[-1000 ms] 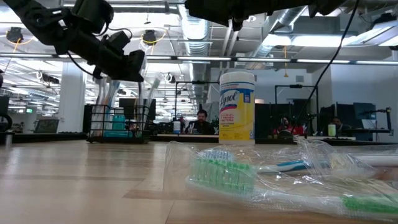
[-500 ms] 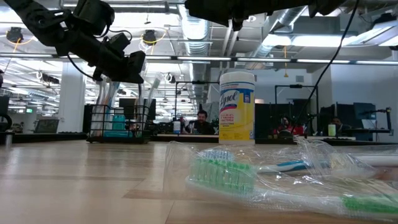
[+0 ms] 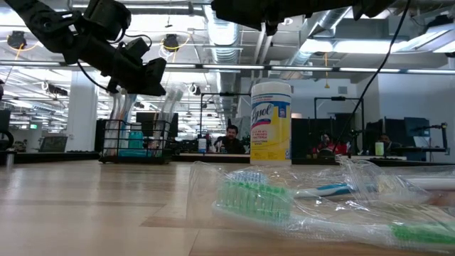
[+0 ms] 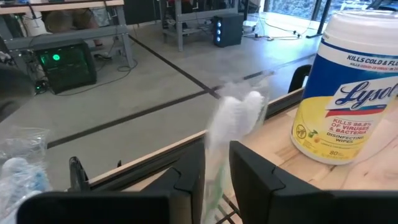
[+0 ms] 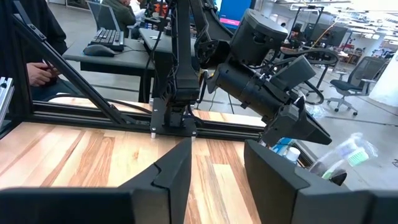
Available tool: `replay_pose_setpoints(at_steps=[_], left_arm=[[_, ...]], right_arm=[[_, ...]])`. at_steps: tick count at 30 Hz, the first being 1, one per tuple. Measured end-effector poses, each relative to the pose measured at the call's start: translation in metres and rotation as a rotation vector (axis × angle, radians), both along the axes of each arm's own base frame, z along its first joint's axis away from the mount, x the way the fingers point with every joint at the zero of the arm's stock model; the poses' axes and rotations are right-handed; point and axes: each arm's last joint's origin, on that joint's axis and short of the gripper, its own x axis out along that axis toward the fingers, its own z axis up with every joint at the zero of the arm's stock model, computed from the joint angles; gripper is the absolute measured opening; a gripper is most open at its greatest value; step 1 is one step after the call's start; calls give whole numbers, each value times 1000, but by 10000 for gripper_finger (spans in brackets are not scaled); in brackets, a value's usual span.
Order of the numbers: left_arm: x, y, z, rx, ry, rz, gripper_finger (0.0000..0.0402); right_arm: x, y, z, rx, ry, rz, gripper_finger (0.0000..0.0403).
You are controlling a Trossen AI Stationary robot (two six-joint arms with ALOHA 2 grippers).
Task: Pick & Place toothbrushing station
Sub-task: Put the purple toothbrush into the mesh organizer, then put the blue toothbrush into the mesh organizer
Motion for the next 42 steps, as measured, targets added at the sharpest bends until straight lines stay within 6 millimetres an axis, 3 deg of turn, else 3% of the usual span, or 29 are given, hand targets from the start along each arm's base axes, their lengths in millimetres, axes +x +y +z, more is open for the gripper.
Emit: replay_pose_setpoints(at_steps=[15,32,42], left_arm=[[2,-5,2,3,-19,-44,66],[17,-33,3,-83,-67,-550,62],[23,-57,4,-107,-83,-762,60]], right_arm=[[0,0,-2,-4,17,0,137],[-1,2,-13,32,130,82,139],[-10,16,-32,87,334,187,134]])
